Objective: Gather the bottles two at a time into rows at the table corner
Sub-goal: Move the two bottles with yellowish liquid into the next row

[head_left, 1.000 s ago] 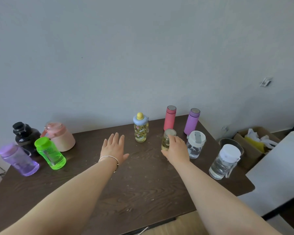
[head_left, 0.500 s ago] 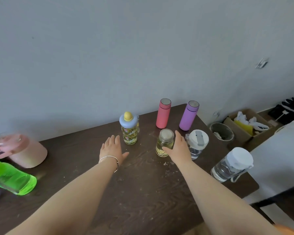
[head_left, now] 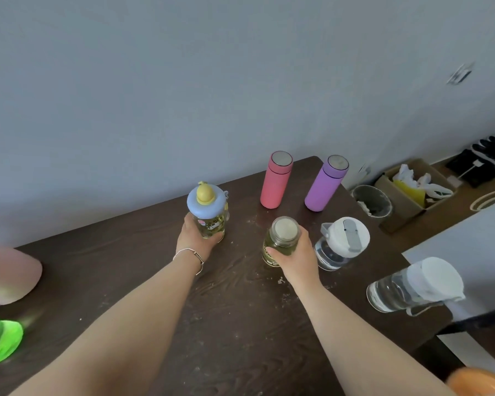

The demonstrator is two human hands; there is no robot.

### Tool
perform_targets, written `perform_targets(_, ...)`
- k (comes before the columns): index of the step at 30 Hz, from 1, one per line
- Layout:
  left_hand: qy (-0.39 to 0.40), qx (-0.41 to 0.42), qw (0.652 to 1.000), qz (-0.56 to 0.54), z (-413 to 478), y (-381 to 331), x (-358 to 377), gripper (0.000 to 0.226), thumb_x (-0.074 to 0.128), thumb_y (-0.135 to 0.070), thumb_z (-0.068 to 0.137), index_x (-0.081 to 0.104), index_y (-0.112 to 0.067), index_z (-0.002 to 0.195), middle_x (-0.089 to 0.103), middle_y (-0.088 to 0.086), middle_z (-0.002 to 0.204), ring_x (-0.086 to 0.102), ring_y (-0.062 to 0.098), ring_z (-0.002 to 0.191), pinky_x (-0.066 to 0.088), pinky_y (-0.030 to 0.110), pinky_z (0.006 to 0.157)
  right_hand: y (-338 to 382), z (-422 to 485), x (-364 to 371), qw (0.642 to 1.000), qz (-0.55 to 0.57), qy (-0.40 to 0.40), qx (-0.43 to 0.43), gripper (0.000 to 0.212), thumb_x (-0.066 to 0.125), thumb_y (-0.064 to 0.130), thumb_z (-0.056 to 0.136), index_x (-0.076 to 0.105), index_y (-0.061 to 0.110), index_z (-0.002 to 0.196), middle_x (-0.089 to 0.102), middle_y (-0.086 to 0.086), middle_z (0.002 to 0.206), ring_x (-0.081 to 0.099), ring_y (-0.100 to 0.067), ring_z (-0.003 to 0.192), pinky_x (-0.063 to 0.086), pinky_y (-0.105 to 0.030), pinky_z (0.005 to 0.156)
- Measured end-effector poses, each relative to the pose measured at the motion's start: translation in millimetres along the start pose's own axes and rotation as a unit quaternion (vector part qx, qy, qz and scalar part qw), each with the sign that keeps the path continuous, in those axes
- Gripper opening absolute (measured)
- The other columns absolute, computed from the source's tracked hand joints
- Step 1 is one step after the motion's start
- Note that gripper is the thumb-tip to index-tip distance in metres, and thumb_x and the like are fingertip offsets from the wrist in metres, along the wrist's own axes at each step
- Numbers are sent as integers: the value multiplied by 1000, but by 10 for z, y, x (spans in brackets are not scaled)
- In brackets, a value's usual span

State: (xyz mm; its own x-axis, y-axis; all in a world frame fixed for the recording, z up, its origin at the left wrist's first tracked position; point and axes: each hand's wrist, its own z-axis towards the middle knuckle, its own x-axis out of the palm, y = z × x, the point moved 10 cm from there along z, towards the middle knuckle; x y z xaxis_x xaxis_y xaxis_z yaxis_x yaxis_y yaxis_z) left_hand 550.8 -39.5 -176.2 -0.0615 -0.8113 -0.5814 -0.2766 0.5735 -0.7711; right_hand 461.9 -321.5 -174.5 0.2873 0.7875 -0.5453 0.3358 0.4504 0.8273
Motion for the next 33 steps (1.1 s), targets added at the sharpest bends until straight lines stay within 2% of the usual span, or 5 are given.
perform_targets(3,-11,-15,999,-42,49,43,22,76,84,-27,72,38,-17,133,59,0,120,51,15,93,41,29,81,-4,4,-11,1000,5,-7,-6,82,88,34,66,42,29,133,57,8,130,54,-10,118,42,-27,100)
perform_targets(8,-32,-15,998,-60,71,87,18,73,86,-31,68,43,-22,125,60,-6,110,54,15,91,42,28,79,-27,34,2,1000,-16,4,-4,86,87,41,65,39,31,136,55,8,134,53,-11,122,44,-34,105)
perform_targets(16,-34,-8,997,-63,-205,80,-22,72,87,-27,68,44,-22,126,58,-10,104,54,13,90,42,28,80,59,-24,-50,1000,-22,-1,-11,83,87,41,64,40,32,132,57,7,130,54,-14,120,46,-38,103)
perform_targets(25,-64,-5,994,-92,-851,62,-323,68,86,-27,68,44,-25,122,60,-10,101,57,14,87,43,28,77,472,-365,-213,998,-24,9,-65,84,88,40,65,41,28,134,57,5,131,54,-18,121,46,-42,103)
perform_targets(33,-140,-48,982,-114,-1744,464,-866,67,85,-30,70,42,-26,121,59,-9,100,58,18,88,45,30,76,720,-934,-245,994,-18,45,-101,76,87,39,65,48,24,129,61,2,126,58,-22,117,47,-37,95)
